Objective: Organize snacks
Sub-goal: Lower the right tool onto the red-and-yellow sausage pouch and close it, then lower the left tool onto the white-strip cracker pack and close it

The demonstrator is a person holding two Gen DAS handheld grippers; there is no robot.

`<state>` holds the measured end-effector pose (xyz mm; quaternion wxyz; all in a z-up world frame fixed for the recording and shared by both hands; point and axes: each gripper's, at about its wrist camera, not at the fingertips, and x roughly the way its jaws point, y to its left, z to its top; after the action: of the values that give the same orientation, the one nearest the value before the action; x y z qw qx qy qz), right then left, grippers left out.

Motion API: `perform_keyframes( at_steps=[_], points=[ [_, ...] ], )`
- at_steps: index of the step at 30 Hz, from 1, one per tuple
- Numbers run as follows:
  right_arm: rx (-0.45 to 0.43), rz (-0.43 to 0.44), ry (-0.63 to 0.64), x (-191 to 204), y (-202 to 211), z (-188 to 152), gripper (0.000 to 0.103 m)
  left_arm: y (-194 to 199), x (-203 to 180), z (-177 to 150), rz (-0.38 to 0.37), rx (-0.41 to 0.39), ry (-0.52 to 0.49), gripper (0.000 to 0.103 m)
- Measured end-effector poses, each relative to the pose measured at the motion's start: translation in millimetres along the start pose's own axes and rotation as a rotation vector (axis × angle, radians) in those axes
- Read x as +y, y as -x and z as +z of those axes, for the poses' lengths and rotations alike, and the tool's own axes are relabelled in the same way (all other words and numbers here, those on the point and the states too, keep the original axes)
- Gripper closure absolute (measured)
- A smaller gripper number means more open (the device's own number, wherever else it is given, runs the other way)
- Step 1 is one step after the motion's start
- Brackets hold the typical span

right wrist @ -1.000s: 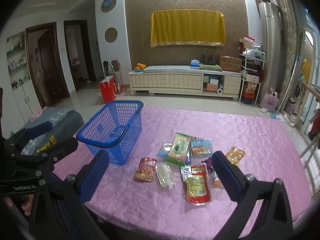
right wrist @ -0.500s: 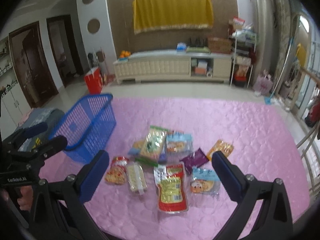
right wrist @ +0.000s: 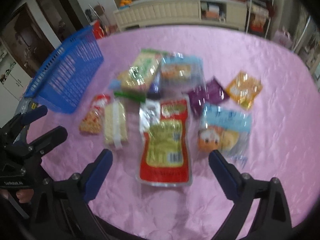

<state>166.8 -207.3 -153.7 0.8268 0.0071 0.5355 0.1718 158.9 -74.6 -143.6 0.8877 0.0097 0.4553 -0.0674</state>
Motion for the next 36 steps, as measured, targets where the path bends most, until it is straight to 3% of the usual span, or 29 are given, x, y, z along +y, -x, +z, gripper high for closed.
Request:
perform_keyframes(
  at_steps=[14, 17, 20, 23, 25, 36],
  points=[
    [0.109, -0.064, 0.064, 4, -55, 17, 0.007, -34, 18, -8, -0.004, 0.077, 0.03, 0.001],
    [0.126, -0.084, 0.087, 10, -66, 23, 0.013, -36, 22, -9, -0.006, 0.085, 0.043, 0.001],
    [0.121, -0.107, 0.102, 15, -69, 28, 0.026, -37, 25, -9, -0.01, 0.086, 0.05, 0.001],
    [0.103, -0.11, 0.119, 20, -68, 32, 0.042, -34, 27, -9, -0.016, 0.082, 0.062, 0.001],
    [0.086, -0.09, 0.116, 22, -66, 35, 0.06, -32, 28, -9, -0.022, 0.08, 0.07, 0.001],
    [-0.004, -0.064, 0.062, 8, -13, 2, 0.063, -20, 12, -5, -0.035, 0.095, 0.075, 0.001]
  ],
)
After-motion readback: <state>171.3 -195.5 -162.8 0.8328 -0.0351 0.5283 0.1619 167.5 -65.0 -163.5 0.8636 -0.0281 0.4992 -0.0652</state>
